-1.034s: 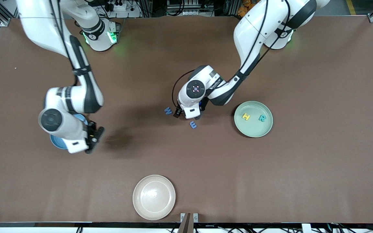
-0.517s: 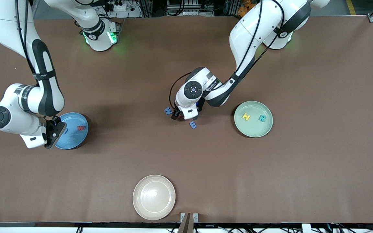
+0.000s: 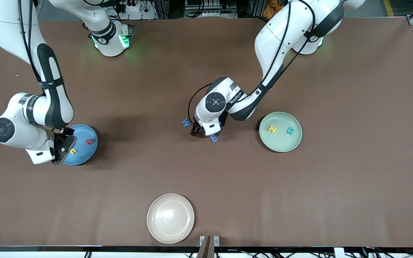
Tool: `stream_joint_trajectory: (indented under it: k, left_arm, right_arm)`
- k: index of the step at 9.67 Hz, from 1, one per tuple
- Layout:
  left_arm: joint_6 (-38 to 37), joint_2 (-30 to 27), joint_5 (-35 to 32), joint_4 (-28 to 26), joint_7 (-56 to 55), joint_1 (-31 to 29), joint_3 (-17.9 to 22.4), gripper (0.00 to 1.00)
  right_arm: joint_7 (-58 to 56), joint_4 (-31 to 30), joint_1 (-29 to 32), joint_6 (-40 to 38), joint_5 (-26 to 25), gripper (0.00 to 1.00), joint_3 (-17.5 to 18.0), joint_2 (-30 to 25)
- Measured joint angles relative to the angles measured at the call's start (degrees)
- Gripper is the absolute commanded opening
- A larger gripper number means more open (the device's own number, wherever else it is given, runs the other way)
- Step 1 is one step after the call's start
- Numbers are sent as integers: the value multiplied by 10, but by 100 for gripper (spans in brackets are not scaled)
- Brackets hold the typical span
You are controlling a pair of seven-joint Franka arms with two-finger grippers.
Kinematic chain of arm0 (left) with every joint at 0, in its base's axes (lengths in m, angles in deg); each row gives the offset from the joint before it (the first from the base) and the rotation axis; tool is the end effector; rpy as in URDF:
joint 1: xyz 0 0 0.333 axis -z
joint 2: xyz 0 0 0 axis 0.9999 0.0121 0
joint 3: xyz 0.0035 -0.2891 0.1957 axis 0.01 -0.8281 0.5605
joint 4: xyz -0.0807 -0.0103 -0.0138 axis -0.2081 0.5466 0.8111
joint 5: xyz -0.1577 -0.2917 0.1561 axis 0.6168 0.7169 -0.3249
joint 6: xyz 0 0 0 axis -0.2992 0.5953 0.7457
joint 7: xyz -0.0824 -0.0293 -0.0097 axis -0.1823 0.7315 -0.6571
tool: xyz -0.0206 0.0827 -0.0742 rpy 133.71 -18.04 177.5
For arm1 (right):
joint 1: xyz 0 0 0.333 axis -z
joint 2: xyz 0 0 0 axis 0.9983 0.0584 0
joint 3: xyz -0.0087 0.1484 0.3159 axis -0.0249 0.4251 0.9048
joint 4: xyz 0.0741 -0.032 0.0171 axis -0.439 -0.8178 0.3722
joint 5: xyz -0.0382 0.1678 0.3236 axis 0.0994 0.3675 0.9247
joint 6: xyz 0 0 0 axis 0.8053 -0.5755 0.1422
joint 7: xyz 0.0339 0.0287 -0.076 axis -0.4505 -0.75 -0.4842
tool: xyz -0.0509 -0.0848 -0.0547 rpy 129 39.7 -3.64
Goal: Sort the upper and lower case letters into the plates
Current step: 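Carry the u toward the blue plate while the left gripper grasps the pink a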
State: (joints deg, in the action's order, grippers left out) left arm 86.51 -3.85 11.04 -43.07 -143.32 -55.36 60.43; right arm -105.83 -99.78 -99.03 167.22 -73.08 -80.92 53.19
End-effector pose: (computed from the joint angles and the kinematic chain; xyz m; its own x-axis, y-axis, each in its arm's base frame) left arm 0.4941 -0.5449 0.2032 0.3380 0.8939 -0.2943 0.9292 -0.3667 -0.0466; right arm 0.6144 -0.0600 0.2957 0.4721 0.8757 -0.1015 0.8733 -0.4802 -0.0815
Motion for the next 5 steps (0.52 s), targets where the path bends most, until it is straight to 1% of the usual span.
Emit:
stream_joint_trajectory:
  k: [1,4,5]
  left_arm:
    - [0,0,0,5,0,0,1,100]
    - [4,6,0,17,1,2,14,100]
    - [15,13,0,17,2,6,17,100]
  right_arm:
    - [23,0,-7,0,8,100,1,0]
    - [107,9,-45,1,9,100,2,0]
    - [123,13,-51,1,10,100,2,0]
